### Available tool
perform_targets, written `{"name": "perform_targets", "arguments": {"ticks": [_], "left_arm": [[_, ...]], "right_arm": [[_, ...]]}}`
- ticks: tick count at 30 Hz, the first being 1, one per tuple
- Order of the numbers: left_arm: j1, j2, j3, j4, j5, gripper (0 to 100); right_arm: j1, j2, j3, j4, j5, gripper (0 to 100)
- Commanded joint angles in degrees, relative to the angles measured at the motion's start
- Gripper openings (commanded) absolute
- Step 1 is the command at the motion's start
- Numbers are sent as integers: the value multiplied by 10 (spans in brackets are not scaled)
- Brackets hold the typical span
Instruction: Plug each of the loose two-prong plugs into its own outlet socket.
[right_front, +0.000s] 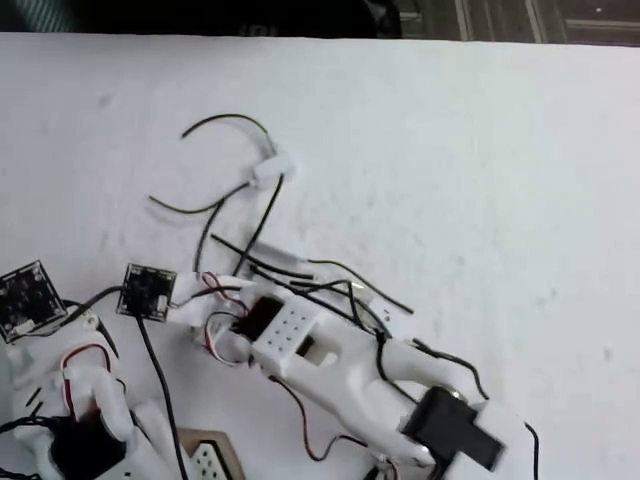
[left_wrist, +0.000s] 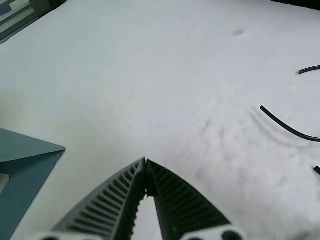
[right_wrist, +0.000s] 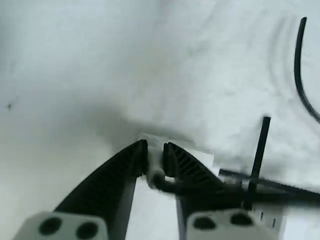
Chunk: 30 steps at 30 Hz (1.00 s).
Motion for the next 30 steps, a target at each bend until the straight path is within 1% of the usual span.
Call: {"name": "perform_targets", "arguments": {"ticks": [1, 3, 4, 11, 13, 16, 17, 19, 22, 23, 24, 26, 28, 30], "left_arm": [[-2, -3, -3, -12, 4, 24], [-2, -3, -3, -12, 4, 24], [-2, -3, -3, -12, 4, 24], [-1, -3, -3, -12, 5, 24], [0, -3, -3, -12, 4, 24], [29, -3, 4, -9, 1, 24], [44, -3, 11, -11, -11, 24], [82, -3, 21, -12, -59, 24], [136, -3, 38, -11, -135, 24], [146, -3, 42, -11, -149, 24], [155, -3, 46, -11, -156, 24], [168, -3, 56, -8, -165, 54], [177, -2, 71, -7, -176, 117], [192, -1, 84, 5, -204, 164]], "right_arm": [[11, -86, -9, 59, -58, 181], [20, -124, -9, 89, -85, 253], [23, -143, -9, 101, -85, 269], [33, -264, -9, 166, -91, 265], [36, -308, -9, 196, -113, 265], [55, -381, -9, 256, -165, 264], [65, -406, -9, 278, -184, 257], [87, -453, -8, 318, -213, 209], [128, -513, -8, 358, -241, 78], [144, -529, -7, 370, -251, 28], [158, -544, -4, 382, -265, 8], [191, -572, 19, 405, -307, 44], [218, -597, 55, 411, -346, 37], [234, -620, 93, 404, -372, 17]]}}
